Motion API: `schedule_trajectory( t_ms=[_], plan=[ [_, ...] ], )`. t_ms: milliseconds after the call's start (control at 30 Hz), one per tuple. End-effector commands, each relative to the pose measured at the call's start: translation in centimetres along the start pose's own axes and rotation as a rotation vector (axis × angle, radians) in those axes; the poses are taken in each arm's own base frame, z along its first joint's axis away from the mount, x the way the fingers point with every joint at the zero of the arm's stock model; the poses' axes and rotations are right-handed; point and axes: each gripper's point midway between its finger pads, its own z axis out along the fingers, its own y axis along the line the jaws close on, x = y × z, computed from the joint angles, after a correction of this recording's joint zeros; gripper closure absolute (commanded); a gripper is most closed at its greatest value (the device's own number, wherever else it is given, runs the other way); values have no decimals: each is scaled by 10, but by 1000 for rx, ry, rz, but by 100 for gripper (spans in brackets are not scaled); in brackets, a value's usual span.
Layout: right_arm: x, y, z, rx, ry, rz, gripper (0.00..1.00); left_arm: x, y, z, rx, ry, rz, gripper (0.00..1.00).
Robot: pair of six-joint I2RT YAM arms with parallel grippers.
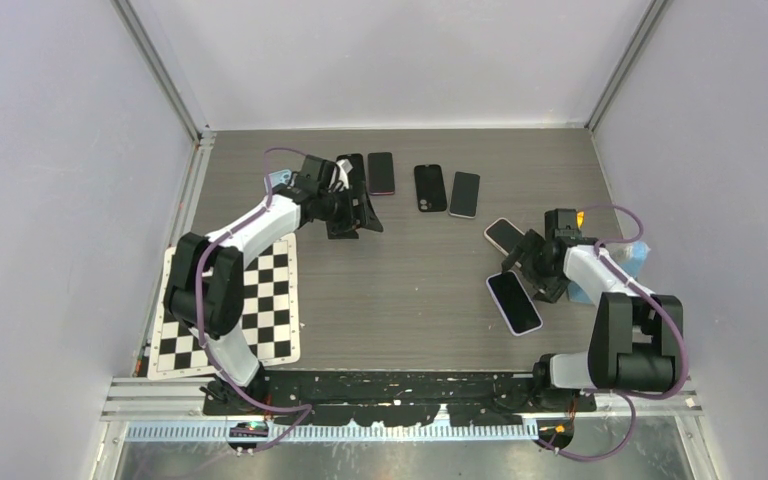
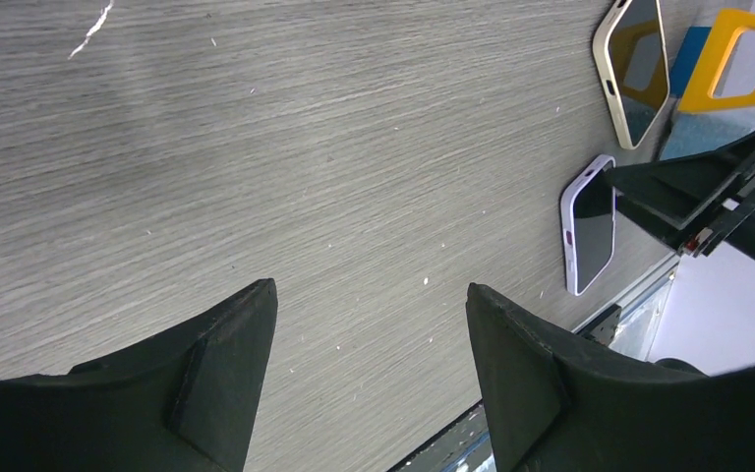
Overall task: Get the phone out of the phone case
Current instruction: Move the phone to the center of the board.
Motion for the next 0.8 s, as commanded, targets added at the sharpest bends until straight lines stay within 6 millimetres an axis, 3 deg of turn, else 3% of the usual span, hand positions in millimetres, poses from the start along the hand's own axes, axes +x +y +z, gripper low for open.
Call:
schedule_trajectory(
  t_ms=[0,167,333,500,700,767],
  plan=[
    [14,0,11,-32,39,12,0,-19,-10,-2,53,-43,14,27],
    [38,4,8,-66,102,141,1,-21,-6,-2,52,-44,0,28],
    [58,-2,-10,-40,72,239,4,-18,0,-2,43,-41,-14,28],
    [81,13,-27,-56,56,167,1,-14,4,0,37,-33,-34,28],
    [91,12,-26,2,32,16,0,-8,6,-2,34,-25,-40,28],
    [95,21,-29,-9,16,-73,0,-5,9,-4,27,-23,-43,28]
  ],
)
